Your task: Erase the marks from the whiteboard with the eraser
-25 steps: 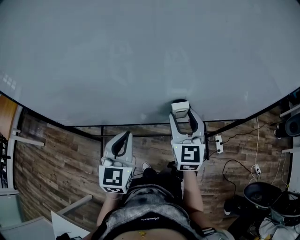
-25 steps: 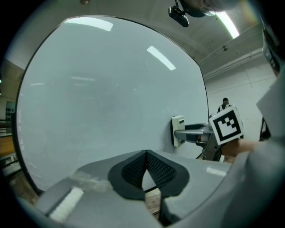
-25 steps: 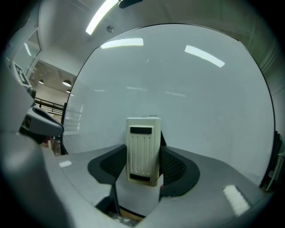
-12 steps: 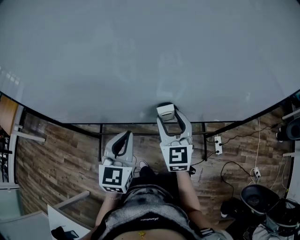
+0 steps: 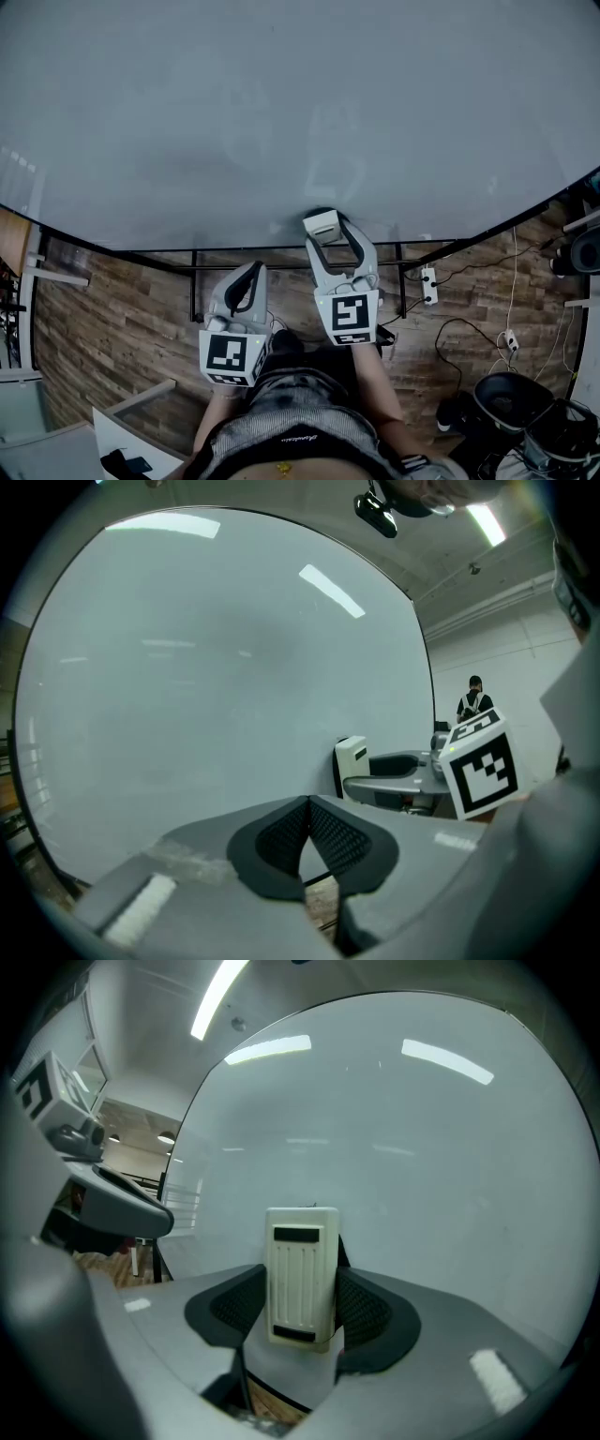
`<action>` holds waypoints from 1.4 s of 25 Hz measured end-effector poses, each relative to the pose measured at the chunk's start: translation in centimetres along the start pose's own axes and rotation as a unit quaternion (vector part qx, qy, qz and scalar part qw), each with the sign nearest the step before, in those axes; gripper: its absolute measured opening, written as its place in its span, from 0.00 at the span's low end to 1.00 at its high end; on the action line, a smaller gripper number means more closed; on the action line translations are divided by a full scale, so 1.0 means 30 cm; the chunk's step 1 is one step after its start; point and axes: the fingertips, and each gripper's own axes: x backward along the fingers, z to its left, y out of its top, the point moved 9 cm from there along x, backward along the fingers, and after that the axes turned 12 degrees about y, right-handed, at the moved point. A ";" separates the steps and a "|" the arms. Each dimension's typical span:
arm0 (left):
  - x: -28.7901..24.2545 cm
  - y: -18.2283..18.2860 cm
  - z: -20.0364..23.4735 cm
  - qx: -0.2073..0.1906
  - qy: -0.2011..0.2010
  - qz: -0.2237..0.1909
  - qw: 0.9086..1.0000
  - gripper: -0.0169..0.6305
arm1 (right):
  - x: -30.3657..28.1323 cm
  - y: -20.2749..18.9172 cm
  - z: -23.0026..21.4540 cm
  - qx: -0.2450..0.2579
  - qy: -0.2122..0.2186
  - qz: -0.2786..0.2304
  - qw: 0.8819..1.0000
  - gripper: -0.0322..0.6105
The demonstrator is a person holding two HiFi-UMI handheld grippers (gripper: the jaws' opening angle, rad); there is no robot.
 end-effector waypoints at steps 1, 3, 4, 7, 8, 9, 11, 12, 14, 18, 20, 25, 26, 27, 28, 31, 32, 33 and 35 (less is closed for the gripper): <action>-0.008 0.006 -0.020 0.001 -0.002 -0.001 1.000 0.03 | 0.009 -0.003 -0.014 0.002 0.002 -0.001 1.000 0.42; -0.028 0.021 -0.062 0.001 -0.004 -0.004 1.000 0.03 | 0.032 -0.011 -0.045 0.003 0.005 0.003 1.000 0.42; -0.038 0.030 -0.083 0.002 -0.005 -0.005 1.000 0.03 | 0.044 -0.013 -0.061 0.003 0.006 0.003 1.000 0.42; -0.060 0.048 -0.121 0.002 -0.007 -0.007 1.000 0.03 | 0.065 -0.014 -0.090 0.006 0.010 0.002 1.000 0.43; -0.069 0.052 -0.129 0.002 -0.009 -0.008 1.000 0.03 | 0.068 -0.016 -0.097 0.008 0.010 0.000 1.000 0.43; -0.079 0.054 -0.137 0.002 -0.011 -0.009 1.000 0.03 | 0.071 -0.018 -0.105 0.009 0.009 -0.001 1.000 0.42; -0.094 0.057 -0.151 0.002 -0.015 -0.010 1.000 0.03 | 0.083 -0.023 -0.122 0.010 0.005 0.000 1.000 0.42; -0.099 0.057 -0.161 0.002 -0.017 -0.010 1.000 0.03 | 0.094 -0.026 -0.131 0.010 0.002 0.001 1.000 0.42; -0.107 0.059 -0.193 0.001 -0.021 -0.010 1.000 0.03 | 0.125 -0.035 -0.158 0.010 -0.006 0.003 1.000 0.42; -0.132 0.070 -0.264 -0.001 -0.036 -0.012 0.999 0.03 | 0.185 -0.049 -0.228 0.007 -0.027 0.004 1.000 0.42; -0.145 0.076 -0.292 -0.002 -0.043 -0.012 0.999 0.03 | 0.209 -0.054 -0.261 0.006 -0.038 0.005 0.999 0.42; -0.182 0.086 -0.364 -0.006 -0.062 -0.012 0.998 0.03 | 0.276 -0.076 -0.358 -0.007 -0.070 0.005 0.998 0.42; -0.184 0.087 -0.377 -0.008 -0.065 -0.012 0.998 0.03 | 0.291 -0.081 -0.374 -0.010 -0.075 0.005 0.997 0.42; -0.185 0.087 -0.389 -0.009 -0.068 -0.012 0.998 0.03 | 0.305 -0.086 -0.387 -0.012 -0.080 0.005 0.997 0.42; -0.183 0.088 -0.401 -0.009 -0.070 -0.013 0.997 0.03 | 0.321 -0.091 -0.399 -0.013 -0.085 0.007 0.996 0.42; -0.184 0.095 -0.432 -0.011 -0.076 -0.015 0.997 0.03 | 0.370 -0.103 -0.443 -0.017 -0.111 0.016 0.994 0.42; -0.189 0.097 -0.435 -0.013 -0.077 -0.015 0.997 0.03 | 0.381 -0.106 -0.459 -0.017 -0.121 0.017 0.992 0.42; -0.195 0.096 -0.436 -0.014 -0.077 -0.014 0.997 0.03 | 0.388 -0.109 -0.473 -0.015 -0.129 0.018 0.991 0.42; -0.202 0.094 -0.437 -0.015 -0.076 -0.011 0.997 0.03 | 0.399 -0.113 -0.493 -0.013 -0.137 0.023 0.990 0.42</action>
